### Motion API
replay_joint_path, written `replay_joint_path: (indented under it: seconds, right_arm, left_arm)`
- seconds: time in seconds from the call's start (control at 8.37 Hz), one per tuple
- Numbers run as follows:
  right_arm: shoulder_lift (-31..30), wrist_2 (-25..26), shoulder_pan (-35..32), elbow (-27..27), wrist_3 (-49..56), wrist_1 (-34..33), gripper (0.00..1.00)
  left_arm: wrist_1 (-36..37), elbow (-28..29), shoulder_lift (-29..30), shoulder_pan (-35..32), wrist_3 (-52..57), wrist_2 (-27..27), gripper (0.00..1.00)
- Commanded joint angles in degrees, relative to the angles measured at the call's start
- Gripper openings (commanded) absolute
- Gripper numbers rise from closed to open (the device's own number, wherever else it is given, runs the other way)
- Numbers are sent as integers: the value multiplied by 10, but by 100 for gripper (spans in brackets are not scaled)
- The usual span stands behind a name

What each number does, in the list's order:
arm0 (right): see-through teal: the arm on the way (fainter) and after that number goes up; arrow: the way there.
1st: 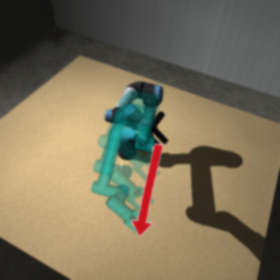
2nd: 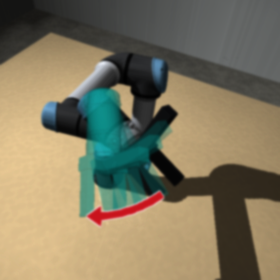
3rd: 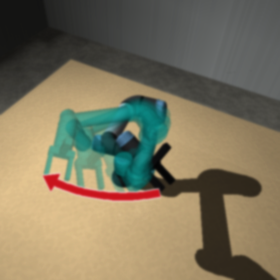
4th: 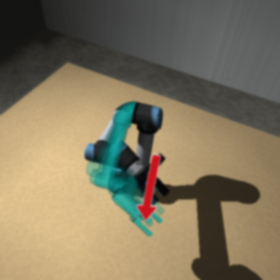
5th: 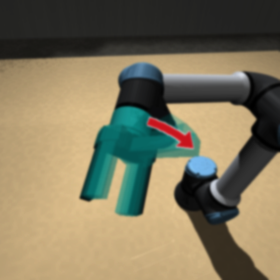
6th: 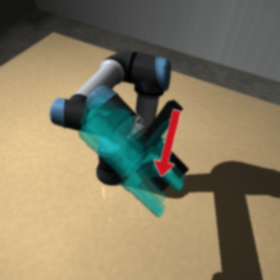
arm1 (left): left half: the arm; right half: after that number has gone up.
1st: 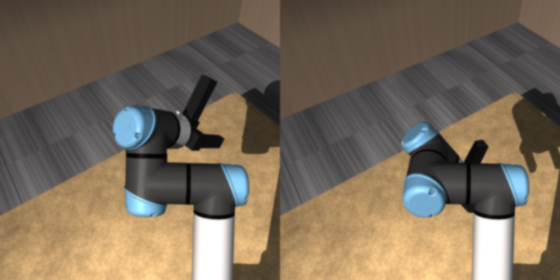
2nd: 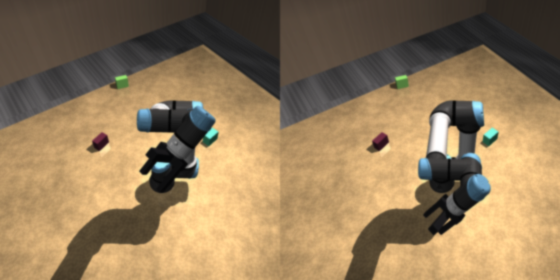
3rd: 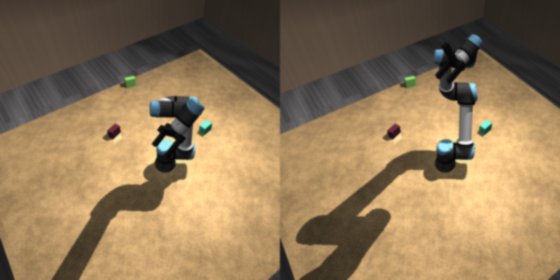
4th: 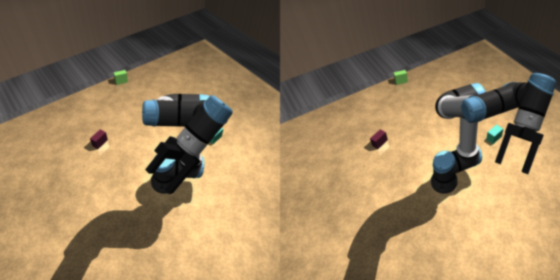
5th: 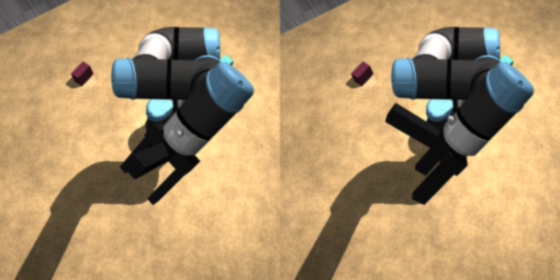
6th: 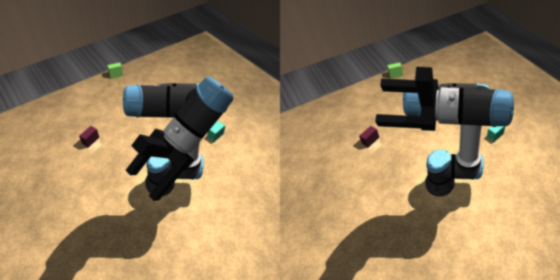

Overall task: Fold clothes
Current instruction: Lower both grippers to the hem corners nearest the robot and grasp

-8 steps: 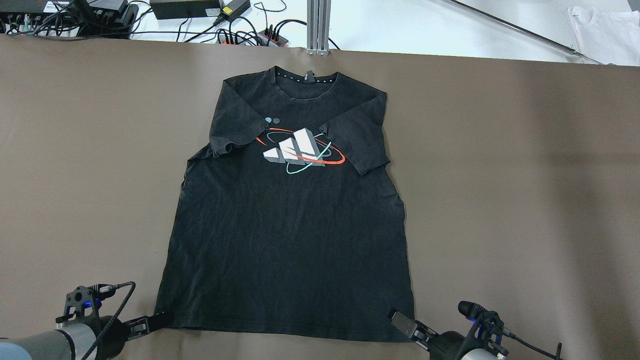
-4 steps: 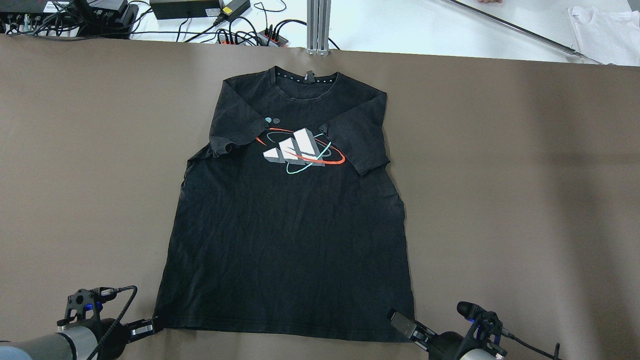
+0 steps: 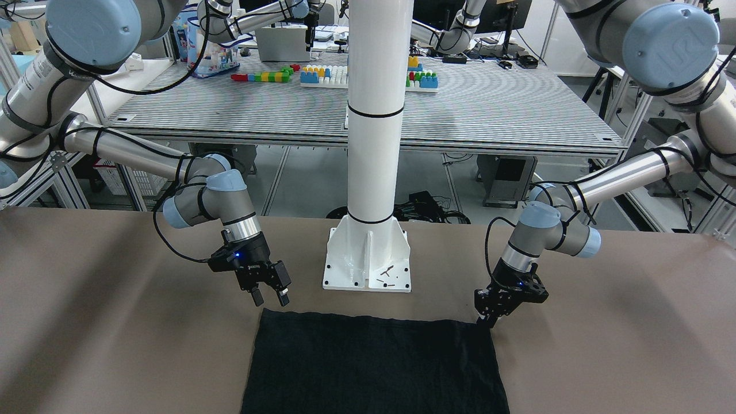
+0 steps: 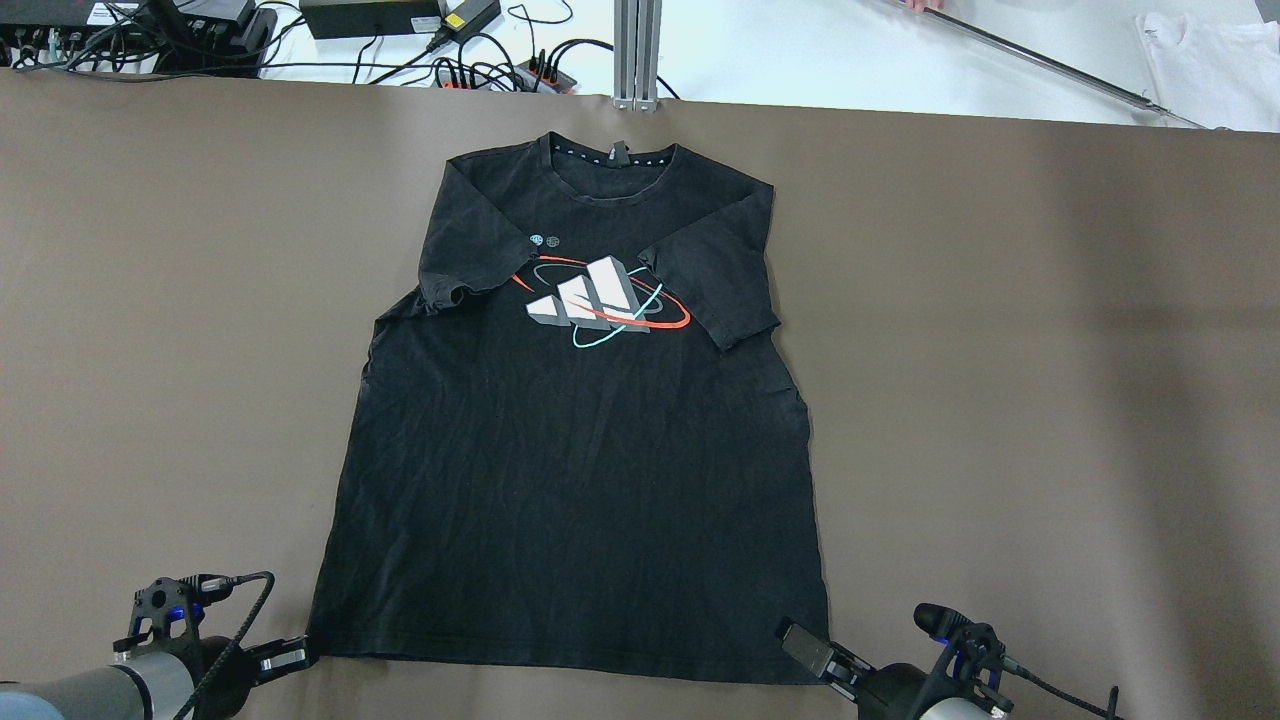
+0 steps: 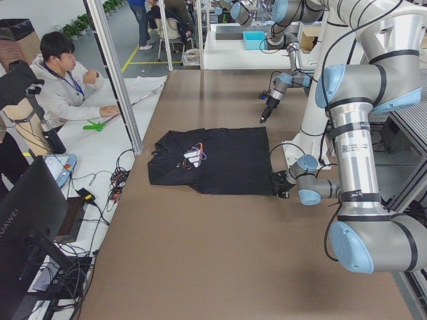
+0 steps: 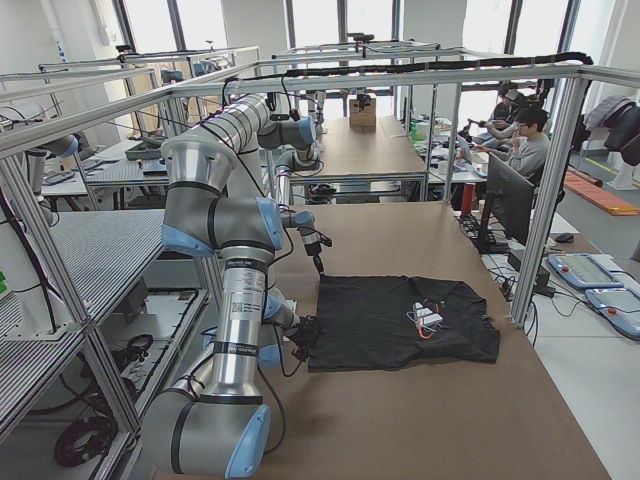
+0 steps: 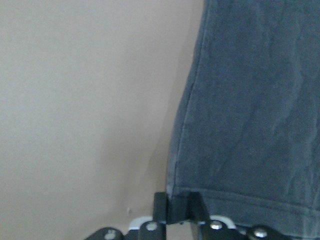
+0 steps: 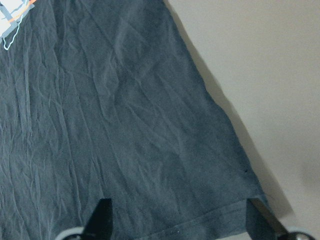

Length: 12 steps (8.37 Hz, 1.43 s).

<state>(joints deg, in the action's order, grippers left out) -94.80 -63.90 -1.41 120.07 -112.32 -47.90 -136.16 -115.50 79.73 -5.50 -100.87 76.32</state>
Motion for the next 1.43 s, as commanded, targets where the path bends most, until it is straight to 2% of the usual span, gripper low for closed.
replay_joint_path:
  seconds: [0.0,0.12,0.36,0.48,0.72,0.96,1.31]
  right_arm:
    - [-1,0,0,-4,1,-1,94]
    - [-3,0,1,-10,1,-9,94]
    - [2,-1,4,-11,1,-93,91]
    - [2,0,17,-12,-1,-113,88]
    - [4,2,23,-15,-8,-117,75]
    - [10,25,34,-22,-8,-117,47]
    - [13,25,34,-22,-7,-117,1]
  left_arm:
    - [2,-1,0,1,2,-8,0]
    - [2,-1,1,1,2,-10,0]
    - [2,-1,3,1,2,-11,0]
    - [2,-1,3,1,2,-11,0]
    - [2,-1,4,2,2,-11,0]
    - [2,-1,4,2,2,-11,0]
    - [1,0,6,1,4,-10,0]
